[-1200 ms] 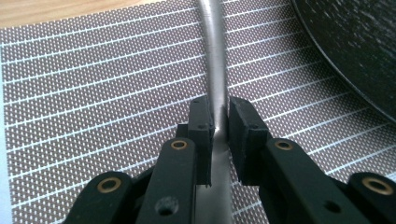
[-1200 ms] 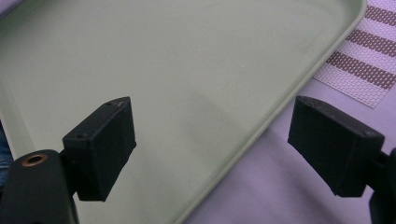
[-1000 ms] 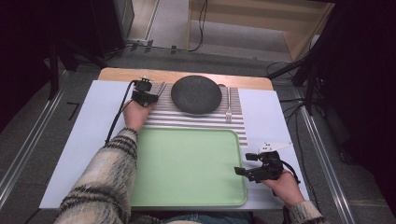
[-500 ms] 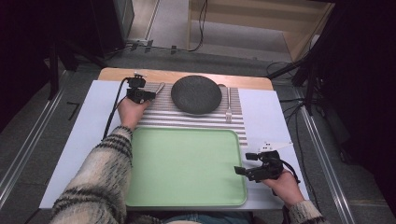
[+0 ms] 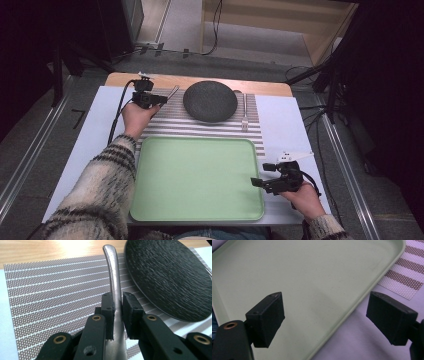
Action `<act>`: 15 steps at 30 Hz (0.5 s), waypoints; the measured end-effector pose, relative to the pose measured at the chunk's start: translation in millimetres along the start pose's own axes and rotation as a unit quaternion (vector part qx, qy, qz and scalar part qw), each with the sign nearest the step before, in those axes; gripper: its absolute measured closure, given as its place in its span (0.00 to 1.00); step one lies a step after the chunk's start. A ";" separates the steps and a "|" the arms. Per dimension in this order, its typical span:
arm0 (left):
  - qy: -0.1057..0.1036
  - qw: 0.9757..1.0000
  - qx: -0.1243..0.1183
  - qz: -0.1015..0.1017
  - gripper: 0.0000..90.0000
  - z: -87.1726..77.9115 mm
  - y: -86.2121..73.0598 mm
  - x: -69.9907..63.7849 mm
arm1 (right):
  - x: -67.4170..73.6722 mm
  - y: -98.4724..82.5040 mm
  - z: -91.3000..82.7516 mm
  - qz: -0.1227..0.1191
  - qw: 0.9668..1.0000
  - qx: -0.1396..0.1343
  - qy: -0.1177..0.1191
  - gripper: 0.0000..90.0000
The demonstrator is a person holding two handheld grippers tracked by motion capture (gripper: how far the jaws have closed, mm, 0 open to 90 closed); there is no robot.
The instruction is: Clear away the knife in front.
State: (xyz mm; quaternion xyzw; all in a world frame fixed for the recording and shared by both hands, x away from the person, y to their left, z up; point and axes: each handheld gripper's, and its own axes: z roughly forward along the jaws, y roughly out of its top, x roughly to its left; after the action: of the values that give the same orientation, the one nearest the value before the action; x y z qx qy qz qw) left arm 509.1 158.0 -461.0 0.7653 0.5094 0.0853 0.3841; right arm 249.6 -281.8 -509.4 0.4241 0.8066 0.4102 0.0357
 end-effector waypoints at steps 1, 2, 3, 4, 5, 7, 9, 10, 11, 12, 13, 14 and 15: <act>-0.005 1.000 0.000 0.004 0.90 -2.1 0.3 -1.3 | 0.0 0.1 0.1 0.000 1.000 0.000 0.000 0.14; -0.008 1.000 -0.001 0.005 0.90 -4.3 0.3 -3.3 | -0.2 0.3 0.2 -0.001 1.000 -0.001 0.000 0.14; -0.015 1.000 -0.002 0.006 0.90 -5.9 0.3 -4.9 | -0.3 0.4 0.3 -0.002 1.000 -0.001 0.000 0.14; -0.018 1.000 -0.001 0.008 0.90 -7.6 0.4 -6.9 | -0.4 0.6 0.5 -0.003 1.000 -0.001 0.000 0.14; -0.024 1.000 0.000 0.009 0.90 -9.1 0.1 -8.8 | -0.4 0.8 0.7 -0.003 1.000 -0.001 -0.001 0.14; -0.032 0.999 0.001 0.014 0.90 -11.8 -0.8 -12.4 | -0.3 1.2 0.9 -0.003 1.000 0.000 0.000 0.14; -0.042 0.999 0.003 0.018 0.90 -14.0 -1.9 -15.4 | -0.2 1.5 1.3 -0.003 1.000 0.000 0.001 0.14; -0.045 0.999 0.003 0.021 0.90 -14.8 -2.5 -16.7 | -0.1 1.6 1.6 -0.003 1.000 0.000 0.002 0.14; -0.048 0.999 0.002 0.024 0.90 -15.5 -3.2 -18.0 | -0.1 1.8 1.8 -0.003 1.000 0.000 0.002 0.14; -0.052 0.998 0.005 0.027 0.90 -16.1 -3.7 -19.1 | 0.1 2.0 2.0 -0.003 1.000 0.000 0.002 0.14; -0.054 0.998 0.007 0.029 0.90 -17.0 -4.6 -20.7 | 0.0 2.3 2.3 -0.004 1.000 0.000 0.002 0.14; -0.057 0.998 0.007 0.034 0.90 -17.9 -5.5 -22.1 | -0.1 2.6 2.4 -0.005 1.000 0.000 0.003 0.14; -0.059 0.998 0.008 0.034 0.90 -18.9 -6.6 -24.1 | -0.1 2.8 2.5 -0.005 1.000 0.000 0.003 0.14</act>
State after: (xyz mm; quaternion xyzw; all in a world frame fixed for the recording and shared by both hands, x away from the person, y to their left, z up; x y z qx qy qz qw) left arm 483.3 148.4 -446.1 0.7886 0.4606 0.0493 0.4044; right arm 252.5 -279.4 -509.1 0.4188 0.8089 0.4112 0.0350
